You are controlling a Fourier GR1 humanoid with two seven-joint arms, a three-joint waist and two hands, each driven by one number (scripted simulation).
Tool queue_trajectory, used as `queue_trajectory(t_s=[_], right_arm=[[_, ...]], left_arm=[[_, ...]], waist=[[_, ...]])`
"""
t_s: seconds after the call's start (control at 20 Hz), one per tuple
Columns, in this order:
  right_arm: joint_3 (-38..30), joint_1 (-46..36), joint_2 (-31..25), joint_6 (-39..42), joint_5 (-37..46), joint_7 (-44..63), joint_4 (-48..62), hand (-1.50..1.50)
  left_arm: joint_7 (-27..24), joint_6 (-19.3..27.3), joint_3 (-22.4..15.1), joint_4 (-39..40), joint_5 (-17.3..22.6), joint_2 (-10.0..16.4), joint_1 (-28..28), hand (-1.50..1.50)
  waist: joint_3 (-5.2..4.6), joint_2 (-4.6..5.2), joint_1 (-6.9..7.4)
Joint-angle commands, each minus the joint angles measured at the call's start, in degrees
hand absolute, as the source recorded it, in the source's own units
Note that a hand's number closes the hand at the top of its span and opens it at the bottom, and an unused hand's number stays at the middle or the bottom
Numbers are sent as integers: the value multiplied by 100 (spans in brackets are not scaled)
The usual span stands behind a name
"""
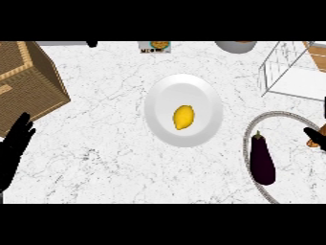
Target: Pick the croissant from the placemat and place it in the tiered shelf
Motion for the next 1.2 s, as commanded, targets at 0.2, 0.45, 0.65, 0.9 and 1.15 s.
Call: queue_trajectory(t_s=[0.2,0.45,0.65,0.9,1.15], right_arm=[[-2181,337,-410,1096,-2465,481,-919,150],[-3221,158,-830,1581,-3330,1118,-1102,150],[-3235,-368,-884,1380,-3687,2010,-1309,150],[-3531,-1060,-1795,1373,-3949,2837,-1138,150],[-2928,-1265,-1987,1087,-2721,2186,-543,150]], left_arm=[[-39,5,36,-100,-35,-71,200,0],[-95,-9,-45,-127,-172,-214,151,0],[-99,-104,23,243,-260,-187,-219,0],[174,135,-91,-147,-429,-344,-129,0],[129,-65,5,-63,-341,-371,-226,0]], waist=[[-1,-23,-100],[-1,20,49],[-3,37,103],[-7,35,148],[-1,57,199]])
